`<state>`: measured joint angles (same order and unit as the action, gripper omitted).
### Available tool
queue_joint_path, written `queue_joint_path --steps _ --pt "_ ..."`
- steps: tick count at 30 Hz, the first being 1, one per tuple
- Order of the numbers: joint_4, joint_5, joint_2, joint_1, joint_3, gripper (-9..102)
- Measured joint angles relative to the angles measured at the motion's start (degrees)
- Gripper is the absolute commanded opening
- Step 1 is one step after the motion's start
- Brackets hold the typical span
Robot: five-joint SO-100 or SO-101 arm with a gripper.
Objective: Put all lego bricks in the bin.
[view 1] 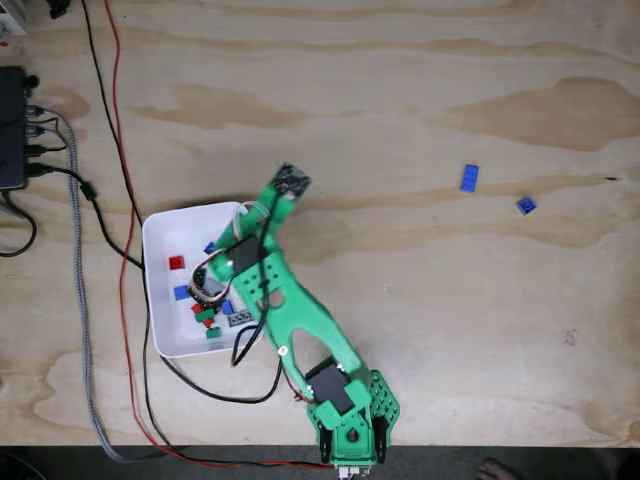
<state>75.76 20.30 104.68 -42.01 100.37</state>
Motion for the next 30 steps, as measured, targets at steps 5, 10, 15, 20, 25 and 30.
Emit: queue_joint_path --steps 5,10,15,20,25,30 --pt "-1.2 -1.4 0.0 -17.8 0.0 15" --pt "-1.0 -1.4 0.1 -14.4 0.0 32" --pt "-3.6 4.8 1.9 2.6 0.2 30" --pt "-12.3 17.6 -0.7 35.1 2.1 30" --pt "-19.2 36.6 -13.4 60.5 1.6 29" --pt "-19.6 49.0 -21.5 66.4 -4.4 28"
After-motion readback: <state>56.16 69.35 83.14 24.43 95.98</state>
